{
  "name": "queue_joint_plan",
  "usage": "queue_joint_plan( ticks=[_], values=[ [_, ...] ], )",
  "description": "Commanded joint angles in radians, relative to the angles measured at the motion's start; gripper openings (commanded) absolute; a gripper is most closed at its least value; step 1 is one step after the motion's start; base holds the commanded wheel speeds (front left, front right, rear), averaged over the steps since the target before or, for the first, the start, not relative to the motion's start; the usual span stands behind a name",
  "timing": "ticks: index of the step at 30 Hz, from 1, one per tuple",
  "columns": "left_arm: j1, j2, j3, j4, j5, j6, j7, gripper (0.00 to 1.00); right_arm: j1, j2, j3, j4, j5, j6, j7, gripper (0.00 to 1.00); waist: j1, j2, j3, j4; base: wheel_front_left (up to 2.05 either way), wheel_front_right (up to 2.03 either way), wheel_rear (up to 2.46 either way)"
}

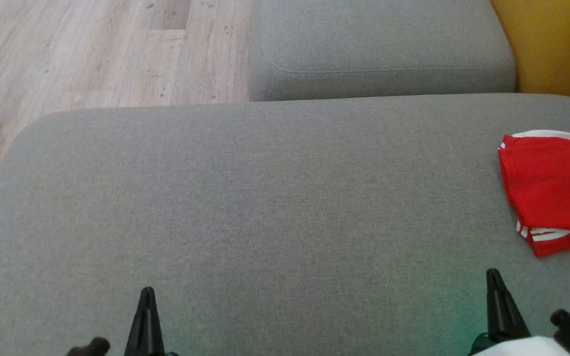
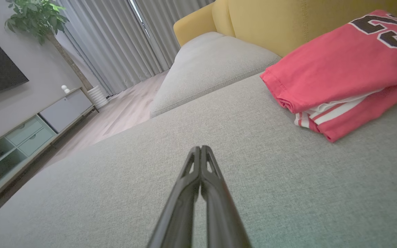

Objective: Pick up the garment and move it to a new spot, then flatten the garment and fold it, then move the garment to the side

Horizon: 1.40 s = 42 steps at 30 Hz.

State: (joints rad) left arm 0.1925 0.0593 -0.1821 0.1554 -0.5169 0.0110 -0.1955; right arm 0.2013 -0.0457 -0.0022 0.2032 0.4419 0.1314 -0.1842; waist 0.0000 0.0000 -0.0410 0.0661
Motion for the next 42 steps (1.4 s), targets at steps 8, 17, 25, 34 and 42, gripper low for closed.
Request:
queue_joint_plan(
  ticks=[8,17,25,34,42],
  values=[
    [-0.065,0.015,0.037,-0.020,-0.103,-0.017,0.019,0.00,-0.070,-0.018,-0.004,-0.025,0.111,0.000,0.020,0.00,0.0000,0.0000,0.004,-0.005,0.00,0.00,0.00],
    [-0.087,0.018,0.056,-0.011,-0.209,-0.029,0.042,0.00,-0.094,-0.021,-0.009,-0.019,0.222,0.000,0.044,0.00,0.0000,0.0000,0.008,-0.011,0.00,0.00,0.00],
    [-0.108,0.020,0.073,-0.001,-0.303,-0.041,0.063,0.00,-0.115,-0.023,-0.014,-0.013,0.320,0.000,0.065,0.00,0.0000,0.0000,0.011,-0.017,0.00,0.00,0.00],
    [-0.131,0.022,0.093,0.009,-0.406,-0.053,0.088,0.00,-0.138,-0.025,-0.021,-0.007,0.430,0.000,0.089,0.00,0.0000,0.0000,0.015,-0.023,0.00,0.00,0.00],
    [-0.149,0.023,0.110,0.018,-0.487,-0.063,0.107,0.00,-0.157,-0.026,-0.026,-0.002,0.514,0.000,0.109,0.00,0.0000,0.0000,0.019,-0.028,0.00,0.00,0.00]
  ],
)
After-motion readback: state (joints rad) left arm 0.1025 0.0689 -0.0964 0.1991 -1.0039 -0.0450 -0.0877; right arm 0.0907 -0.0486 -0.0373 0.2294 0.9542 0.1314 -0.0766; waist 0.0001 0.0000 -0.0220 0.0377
